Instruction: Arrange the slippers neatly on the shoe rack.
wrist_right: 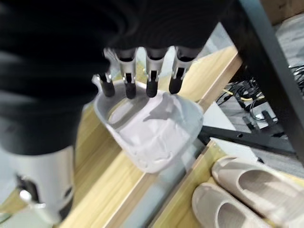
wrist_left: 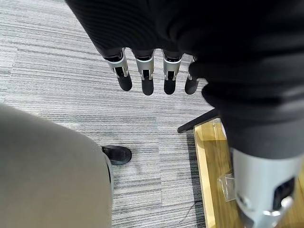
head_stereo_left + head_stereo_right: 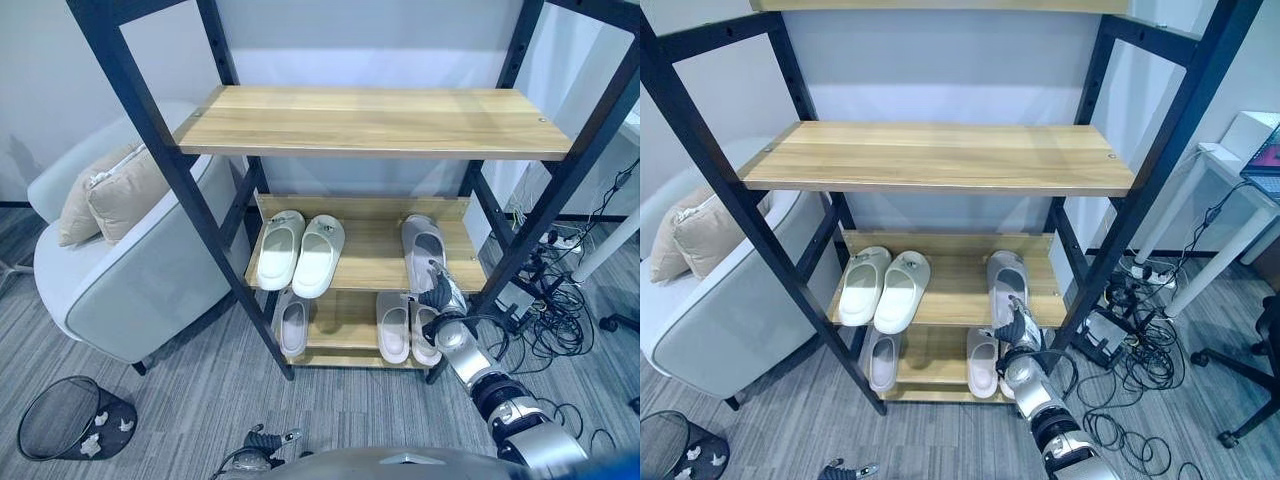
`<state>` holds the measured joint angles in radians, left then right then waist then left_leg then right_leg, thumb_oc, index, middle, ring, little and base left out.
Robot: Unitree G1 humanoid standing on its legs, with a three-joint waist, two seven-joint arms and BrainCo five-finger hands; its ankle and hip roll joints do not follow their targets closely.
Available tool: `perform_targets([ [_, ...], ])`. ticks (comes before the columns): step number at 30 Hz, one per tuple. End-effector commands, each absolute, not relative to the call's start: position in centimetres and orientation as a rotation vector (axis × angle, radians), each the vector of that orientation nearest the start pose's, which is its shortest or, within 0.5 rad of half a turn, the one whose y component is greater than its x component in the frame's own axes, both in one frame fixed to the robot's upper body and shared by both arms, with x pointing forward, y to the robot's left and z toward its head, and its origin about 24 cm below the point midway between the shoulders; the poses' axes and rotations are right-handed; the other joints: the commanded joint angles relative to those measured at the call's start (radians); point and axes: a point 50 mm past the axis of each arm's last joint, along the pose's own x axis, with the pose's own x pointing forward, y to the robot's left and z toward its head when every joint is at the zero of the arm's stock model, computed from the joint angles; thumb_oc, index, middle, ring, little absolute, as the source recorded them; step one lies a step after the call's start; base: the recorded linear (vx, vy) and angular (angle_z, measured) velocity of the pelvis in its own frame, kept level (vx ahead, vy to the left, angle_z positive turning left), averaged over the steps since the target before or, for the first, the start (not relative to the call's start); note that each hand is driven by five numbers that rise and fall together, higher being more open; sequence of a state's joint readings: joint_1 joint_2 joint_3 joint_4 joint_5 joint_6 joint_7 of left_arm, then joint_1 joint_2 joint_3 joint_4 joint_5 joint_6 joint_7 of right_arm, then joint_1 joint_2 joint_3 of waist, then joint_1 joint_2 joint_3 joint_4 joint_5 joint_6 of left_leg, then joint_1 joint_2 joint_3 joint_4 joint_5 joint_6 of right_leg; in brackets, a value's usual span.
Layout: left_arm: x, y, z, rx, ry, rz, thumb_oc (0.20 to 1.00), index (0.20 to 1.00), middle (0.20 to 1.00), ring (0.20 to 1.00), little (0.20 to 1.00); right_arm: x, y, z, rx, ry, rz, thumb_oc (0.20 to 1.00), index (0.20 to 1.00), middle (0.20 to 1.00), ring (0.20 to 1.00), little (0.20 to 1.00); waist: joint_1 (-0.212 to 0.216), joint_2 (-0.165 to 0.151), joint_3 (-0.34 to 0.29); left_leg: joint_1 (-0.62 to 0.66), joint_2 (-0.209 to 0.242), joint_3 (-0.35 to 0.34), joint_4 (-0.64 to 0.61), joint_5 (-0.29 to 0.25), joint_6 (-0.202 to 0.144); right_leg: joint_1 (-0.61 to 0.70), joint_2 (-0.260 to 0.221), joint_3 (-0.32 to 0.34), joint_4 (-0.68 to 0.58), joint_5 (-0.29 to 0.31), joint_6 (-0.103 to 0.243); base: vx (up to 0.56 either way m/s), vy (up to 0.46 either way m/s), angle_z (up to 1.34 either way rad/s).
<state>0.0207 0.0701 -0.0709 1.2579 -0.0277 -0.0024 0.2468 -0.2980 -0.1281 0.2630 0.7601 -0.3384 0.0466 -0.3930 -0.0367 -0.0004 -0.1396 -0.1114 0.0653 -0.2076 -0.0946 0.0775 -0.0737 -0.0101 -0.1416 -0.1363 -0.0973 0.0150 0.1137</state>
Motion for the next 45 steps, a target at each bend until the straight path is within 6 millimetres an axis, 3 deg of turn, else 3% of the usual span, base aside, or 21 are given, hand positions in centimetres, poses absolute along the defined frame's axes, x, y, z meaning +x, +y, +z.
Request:
perform_targets([
  [1, 6.6, 17.0, -17.7, 0.258, 1.339, 0.173, 1.0, 1.0, 1.0, 1.0, 1.0, 29.8, -12.7, -1.4, -0.582, 0.158, 0.003, 1.0, 1.0, 1.0, 1.0, 1.0, 0.046, -0.02, 0.035, 0.043, -0.053, 0.028, 0.007, -0.054, 0.076, 0.012, -0.038, -0.062, 0.01, 0.005, 0.045, 0.0, 0.0, 0.0],
  [4, 6.2, 17.5, -17.7, 0.277, 1.348, 0.174, 1.0, 1.0, 1.0, 1.0, 1.0, 30.1, -12.6, 0.1, -0.551, 0.067, 0.047, 1.0, 1.0, 1.0, 1.0, 1.0, 0.046, -0.023, 0.034, 0.045, -0.051, 0.029, 0.007, -0.054, 0.075, 0.012, -0.036, -0.062, 0.01, 0.005, 0.044, 0.0, 0.0, 0.0],
  [10, 6.2, 17.4, -17.7, 0.272, 1.343, 0.176, 1.0, 1.0, 1.0, 1.0, 1.0, 31.1, -15.9, 3.1, -0.561, -0.092, -0.15, 1.0, 1.0, 1.0, 1.0, 1.0, 0.043, -0.025, 0.031, 0.044, -0.05, 0.03, 0.007, -0.056, 0.074, 0.01, -0.035, -0.061, 0.01, 0.004, 0.044, 0.0, 0.0, 0.0],
  [21, 5.9, 17.6, -17.7, 0.271, 1.355, 0.203, 1.0, 1.0, 1.0, 1.0, 1.0, 33.6, -20.1, 3.0, -0.8, 0.062, -0.268, 1.0, 1.0, 1.0, 1.0, 1.0, 0.049, -0.03, 0.034, 0.038, -0.054, 0.027, 0.007, -0.053, 0.075, 0.01, -0.037, -0.067, 0.01, 0.003, 0.045, 0.01, -0.003, 0.0],
  [26, 6.0, 17.6, -17.7, 0.267, 1.352, 0.21, 1.0, 1.0, 1.0, 1.0, 1.0, 35.2, -21.1, 4.2, -0.849, 0.108, -0.321, 1.0, 1.0, 1.0, 1.0, 1.0, 0.053, -0.027, 0.047, 0.027, -0.058, 0.026, 0.007, -0.05, 0.076, -0.002, -0.043, -0.07, 0.01, 0.008, 0.053, 0.0, 0.0, 0.0],
  [28, 7.3, 17.6, -17.5, 0.252, 1.305, 0.214, 1.0, 1.0, 1.0, 1.0, 1.0, 36.8, -21.6, 5.9, -0.888, 0.125, -0.357, 1.0, 1.0, 1.0, 1.0, 1.0, 0.053, -0.022, 0.075, -0.005, -0.067, 0.025, 0.007, -0.039, 0.079, -0.031, -0.047, -0.072, 0.01, 0.013, 0.058, -0.06, 0.022, 0.0],
  [35, 10.0, 16.9, -17.0, 0.226, 1.217, 0.218, 1.0, 1.0, 1.0, 1.0, 1.0, 38.9, -21.1, 8.3, -0.919, 0.176, -0.337, 1.0, 1.0, 1.0, 1.0, 1.0, 0.051, -0.003, 0.148, -0.057, -0.084, 0.016, 0.007, -0.014, 0.086, -0.072, -0.056, -0.077, 0.01, 0.023, 0.063, -0.08, 0.032, 0.06],
  [42, 11.5, 16.1, -16.6, 0.198, 1.172, 0.213, 1.0, 1.0, 1.0, 1.0, 1.0, 39.3, -20.5, 8.4, -0.926, 0.221, -0.311, 1.0, 1.0, 1.0, 1.0, 1.0, 0.049, -0.001, 0.187, -0.077, -0.086, 0.016, 0.007, -0.004, 0.086, -0.088, -0.053, -0.079, 0.01, 0.029, 0.06, -0.03, 0.006, 0.02],
  [43, 11.6, 16.0, -16.6, 0.19, 1.171, 0.215, 1.0, 1.0, 1.0, 1.0, 1.0, 39.3, -20.3, 8.1, -0.935, 0.242, -0.303, 0.2, 0.2, 0.2, 0.2, 0.2, 0.049, 0.0, 0.194, -0.077, -0.085, 0.017, 0.007, -0.003, 0.085, -0.089, -0.052, -0.079, 0.01, 0.029, 0.059, 0.0, 0.0, 0.0],
  [45, 11.7, 15.8, -16.6, 0.185, 1.172, 0.214, 1.0, 1.0, 1.0, 1.0, 1.0, 38.9, -20.5, 7.4, -0.94, 0.274, -0.31, 0.2, 0.2, 0.2, 0.2, 0.2, 0.048, 0.002, 0.2, -0.073, -0.083, 0.02, 0.007, -0.003, 0.083, -0.083, -0.051, -0.081, 0.01, 0.028, 0.057, 0.0, 0.0, 0.0],
])
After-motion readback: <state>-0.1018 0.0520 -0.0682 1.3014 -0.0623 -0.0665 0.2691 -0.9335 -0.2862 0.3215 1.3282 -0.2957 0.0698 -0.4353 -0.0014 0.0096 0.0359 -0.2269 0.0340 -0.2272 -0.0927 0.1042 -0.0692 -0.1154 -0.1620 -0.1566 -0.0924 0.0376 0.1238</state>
